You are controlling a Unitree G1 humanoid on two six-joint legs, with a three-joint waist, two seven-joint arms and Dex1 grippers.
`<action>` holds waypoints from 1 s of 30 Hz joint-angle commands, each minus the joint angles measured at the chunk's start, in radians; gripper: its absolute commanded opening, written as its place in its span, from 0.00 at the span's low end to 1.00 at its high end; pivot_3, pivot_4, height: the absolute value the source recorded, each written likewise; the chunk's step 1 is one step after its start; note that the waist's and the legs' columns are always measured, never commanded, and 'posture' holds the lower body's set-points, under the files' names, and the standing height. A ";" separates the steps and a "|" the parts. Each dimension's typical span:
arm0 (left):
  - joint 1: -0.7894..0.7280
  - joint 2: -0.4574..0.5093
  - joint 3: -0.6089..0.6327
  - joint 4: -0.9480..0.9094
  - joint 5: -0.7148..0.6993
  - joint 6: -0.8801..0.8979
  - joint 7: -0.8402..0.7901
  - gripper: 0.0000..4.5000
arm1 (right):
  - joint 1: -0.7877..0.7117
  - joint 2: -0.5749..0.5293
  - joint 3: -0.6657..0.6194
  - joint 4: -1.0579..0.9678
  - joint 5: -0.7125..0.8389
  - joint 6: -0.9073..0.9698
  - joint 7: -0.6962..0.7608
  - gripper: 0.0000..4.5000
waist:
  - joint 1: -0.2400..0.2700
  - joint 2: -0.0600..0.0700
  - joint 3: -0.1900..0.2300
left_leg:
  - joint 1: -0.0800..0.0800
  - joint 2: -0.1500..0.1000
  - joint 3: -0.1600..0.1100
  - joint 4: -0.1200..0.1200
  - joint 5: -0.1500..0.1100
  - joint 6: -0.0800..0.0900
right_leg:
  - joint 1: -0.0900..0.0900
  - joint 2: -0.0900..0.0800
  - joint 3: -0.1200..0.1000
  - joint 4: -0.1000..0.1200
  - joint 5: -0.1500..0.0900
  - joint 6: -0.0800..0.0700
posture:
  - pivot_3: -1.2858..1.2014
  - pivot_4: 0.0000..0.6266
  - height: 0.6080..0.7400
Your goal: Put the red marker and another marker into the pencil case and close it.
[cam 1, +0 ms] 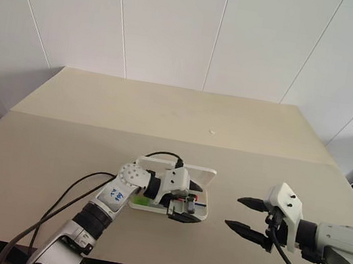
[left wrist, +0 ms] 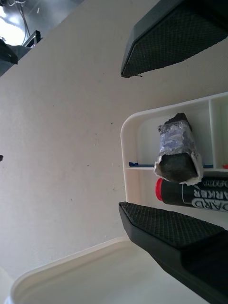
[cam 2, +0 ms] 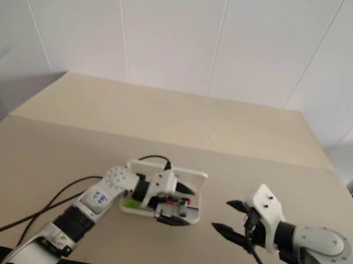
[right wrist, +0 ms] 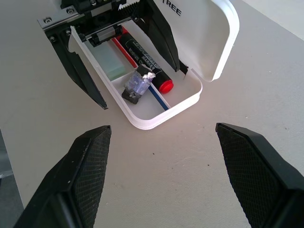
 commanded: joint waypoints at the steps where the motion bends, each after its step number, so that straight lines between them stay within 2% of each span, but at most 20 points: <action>1: -0.029 0.003 0.018 -0.001 0.015 -0.007 0.031 0.99 | -0.006 0.000 -0.019 -0.031 0.014 -0.003 -0.010 1.00 | 0.000 0.000 0.000 | 0.000 0.000 0.000 0.000 0.000 0.000 | 0.000 0.000 0.000 0.000 0.000 0.000 | 0.52 0.24 1.00; 7: -0.021 0.014 0.015 -0.038 -0.021 0.037 -0.021 0.99 | 0.007 0.001 -0.020 -0.039 0.016 -0.002 -0.015 1.00 | 0.000 0.000 0.000 | 0.000 0.000 0.000 0.000 0.000 0.000 | 0.000 0.000 0.000 0.000 0.000 0.000 | 0.52 0.24 1.00; 18: 0.046 0.008 -0.016 -0.228 -0.119 0.189 -0.139 0.99 | 0.004 0.001 -0.017 -0.041 0.019 -0.001 -0.019 1.00 | -0.002 0.000 0.000 | 0.000 0.000 0.000 0.000 0.000 0.000 | 0.000 0.000 0.000 0.000 0.000 0.000 | 0.52 0.24 1.00; 30: 0.014 0.081 0.012 -0.169 -0.036 0.173 -0.038 0.99 | 0.002 0.002 -0.013 -0.041 0.018 -0.005 -0.018 1.00 | -0.001 0.000 0.000 | 0.000 0.000 0.000 0.000 0.000 0.000 | 0.000 0.000 0.000 0.000 0.000 0.000 | 0.52 0.24 1.00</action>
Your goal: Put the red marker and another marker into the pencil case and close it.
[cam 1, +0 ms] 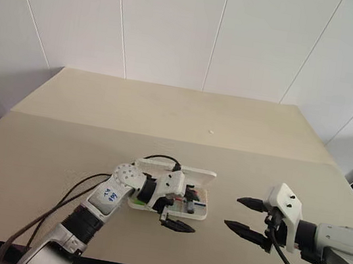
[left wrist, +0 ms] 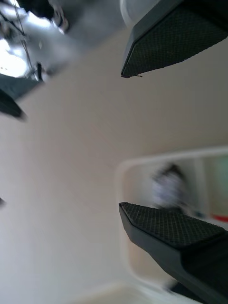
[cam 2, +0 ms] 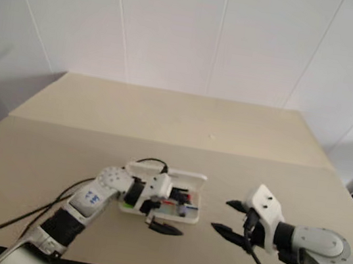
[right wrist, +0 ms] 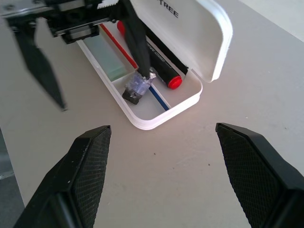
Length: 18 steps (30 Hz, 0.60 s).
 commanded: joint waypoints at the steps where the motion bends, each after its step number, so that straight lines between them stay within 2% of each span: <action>1: -0.036 0.007 0.031 -0.015 0.008 -0.009 0.032 0.99 | -0.004 0.001 -0.013 -0.026 0.012 -0.008 -0.004 1.00 | 0.000 0.000 0.000 | 0.000 0.000 0.000 0.000 0.000 0.000 | 0.000 0.000 0.000 0.000 0.000 0.000 | 0.52 0.24 1.00; 6: -0.031 0.028 0.026 -0.034 0.006 0.014 0.031 0.99 | -0.005 0.002 -0.009 -0.025 0.011 -0.009 -0.003 1.00 | 0.000 0.000 0.000 | 0.000 0.000 0.000 -0.001 0.000 0.000 | 0.000 0.000 0.000 0.000 0.000 0.000 | 0.52 0.24 1.00; 14: 0.040 0.057 -0.029 -0.137 -0.037 0.084 -0.059 0.99 | -0.009 0.004 -0.009 -0.024 0.009 -0.009 -0.007 1.00 | 0.000 0.000 0.000 | 0.000 0.000 0.000 -0.001 0.000 0.000 | 0.000 0.000 0.000 0.000 0.000 0.000 | 0.52 0.24 1.00; 18: 0.040 0.017 -0.042 -0.115 -0.037 0.061 -0.051 0.99 | -0.010 0.004 -0.007 -0.021 0.007 -0.010 -0.006 1.00 | 0.005 0.000 0.000 | 0.000 0.000 0.000 0.000 0.000 0.000 | 0.000 0.000 0.000 0.000 0.000 0.000 | 0.52 0.24 1.00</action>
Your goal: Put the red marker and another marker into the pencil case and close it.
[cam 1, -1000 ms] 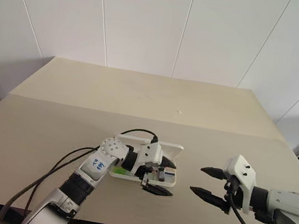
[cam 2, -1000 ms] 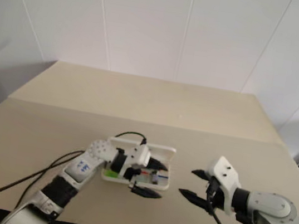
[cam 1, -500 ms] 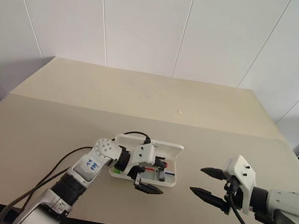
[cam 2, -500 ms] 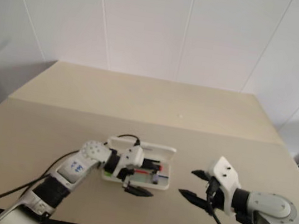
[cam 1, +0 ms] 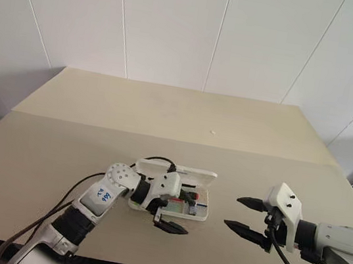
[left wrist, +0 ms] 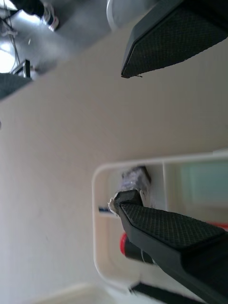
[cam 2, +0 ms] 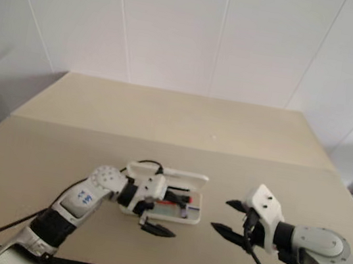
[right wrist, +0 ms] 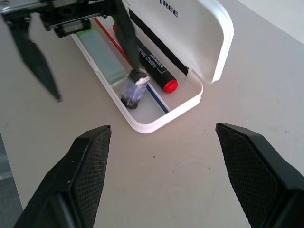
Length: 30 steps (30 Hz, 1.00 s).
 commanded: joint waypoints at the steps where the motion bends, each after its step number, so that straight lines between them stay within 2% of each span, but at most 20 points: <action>1: 0.000 -0.044 -0.021 0.013 -0.015 -0.025 -0.002 0.99 | -0.009 0.003 -0.007 -0.020 0.008 -0.010 -0.005 1.00 | 0.004 0.000 0.000 | 0.000 0.000 0.000 0.000 0.000 0.000 | 0.000 0.000 0.000 0.000 0.000 0.000 | 0.52 0.24 1.00; 6: -0.063 -0.127 0.023 0.102 -0.013 -0.091 0.062 0.99 | -0.014 0.004 -0.004 -0.017 0.006 -0.012 -0.004 1.00 | 0.010 0.000 0.000 | 0.000 0.000 0.000 0.000 0.000 0.000 | 0.000 0.000 0.000 -0.001 0.000 0.000 | 0.52 0.24 1.00; 11: -0.075 -0.130 0.027 0.148 0.004 -0.130 0.072 0.99 | -0.014 0.004 -0.004 -0.016 0.005 -0.011 -0.005 1.00 | 0.014 0.000 0.000 | 0.000 0.000 0.000 0.000 0.000 0.000 | 0.000 0.000 0.000 -0.001 0.000 0.000 | 0.52 0.24 1.00; 20: -0.076 -0.109 0.042 0.145 -0.006 -0.136 0.060 0.99 | -0.021 0.008 0.003 -0.008 0.003 -0.016 -0.004 1.00 | 0.021 0.000 0.000 | 0.000 0.000 0.000 0.000 0.000 0.000 | 0.000 0.000 0.000 -0.001 0.000 0.000 | 0.52 0.24 1.00; 25: -0.074 -0.098 0.079 0.098 -0.049 -0.090 0.055 0.99 | -0.050 0.033 0.072 0.045 -0.053 -0.058 -0.013 1.00 | 0.019 0.000 0.000 | 0.000 0.000 0.000 0.000 0.000 0.000 | 0.000 0.000 0.000 -0.001 0.000 0.000 | 0.52 0.24 1.00; 30: -0.044 -0.004 0.136 0.005 -0.133 -0.038 -0.031 0.99 | -0.105 0.088 0.143 0.109 -0.114 -0.086 -0.053 1.00 | 0.011 0.001 0.000 | 0.000 0.000 0.001 -0.001 0.000 0.000 | -0.001 0.000 0.000 -0.001 0.000 0.000 | 0.52 0.24 1.00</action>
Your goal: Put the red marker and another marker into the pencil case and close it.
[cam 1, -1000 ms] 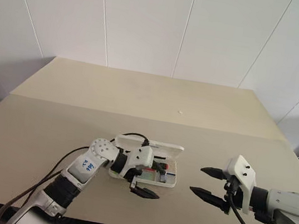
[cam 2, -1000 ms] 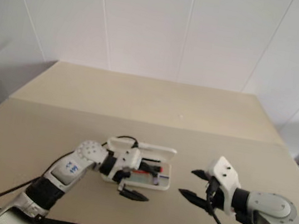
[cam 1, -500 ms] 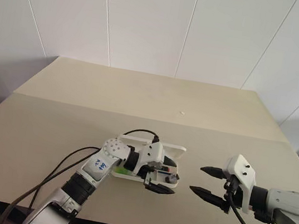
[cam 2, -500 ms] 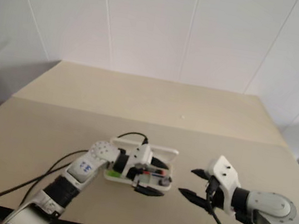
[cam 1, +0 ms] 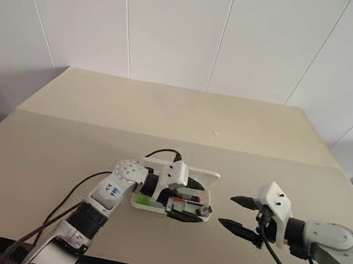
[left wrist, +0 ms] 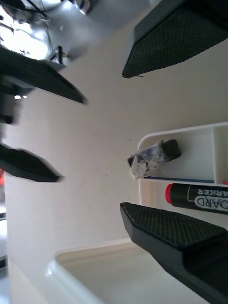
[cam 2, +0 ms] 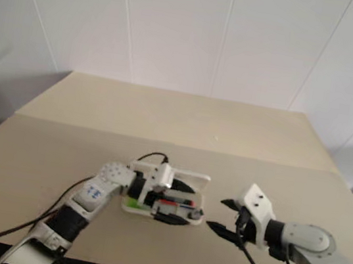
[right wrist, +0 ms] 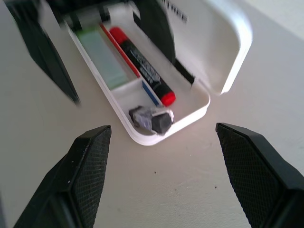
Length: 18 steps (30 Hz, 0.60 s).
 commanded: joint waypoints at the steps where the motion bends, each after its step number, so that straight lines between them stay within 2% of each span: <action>1: 0.025 0.066 0.060 -0.088 -0.083 0.030 -0.067 0.99 | -0.050 0.044 0.026 0.023 -0.040 -0.023 -0.049 1.00 | -0.008 0.000 0.000 | 0.000 0.000 0.000 0.000 0.000 0.000 | 0.000 0.000 0.000 0.000 0.000 0.000 | 0.52 0.24 1.00; 6: 0.062 0.184 0.152 -0.141 -0.191 0.037 -0.179 0.99 | -0.072 0.092 0.067 0.090 -0.121 -0.058 -0.093 1.00 | -0.013 0.000 0.000 | 0.000 0.000 0.000 0.000 0.000 0.000 | 0.000 0.000 0.000 0.001 0.000 0.000 | 0.52 0.24 1.00; 11: 0.048 0.260 0.260 -0.153 -0.307 0.064 -0.235 0.99 | -0.091 0.121 0.083 0.126 -0.159 -0.070 -0.105 1.00 | -0.019 0.001 0.000 | -0.001 0.000 0.000 0.000 0.000 0.000 | 0.000 0.000 0.000 0.000 0.000 -0.001 | 0.52 0.24 1.00; 14: 0.018 0.313 0.312 -0.075 -0.291 0.024 -0.239 0.99 | -0.114 0.155 0.113 0.148 -0.184 -0.075 -0.122 1.00 | -0.021 0.001 0.000 | 0.000 0.000 0.000 0.000 0.000 0.000 | 0.000 0.000 0.000 0.001 0.000 -0.001 | 0.52 0.24 1.00; 18: -0.081 0.340 0.350 0.125 -0.205 -0.116 -0.181 0.99 | -0.139 0.201 0.145 0.154 -0.193 -0.077 -0.122 1.00 | -0.021 0.000 0.000 | 0.001 0.000 0.000 0.000 0.000 0.000 | 0.000 0.000 0.000 0.001 0.000 -0.001 | 0.52 0.24 1.00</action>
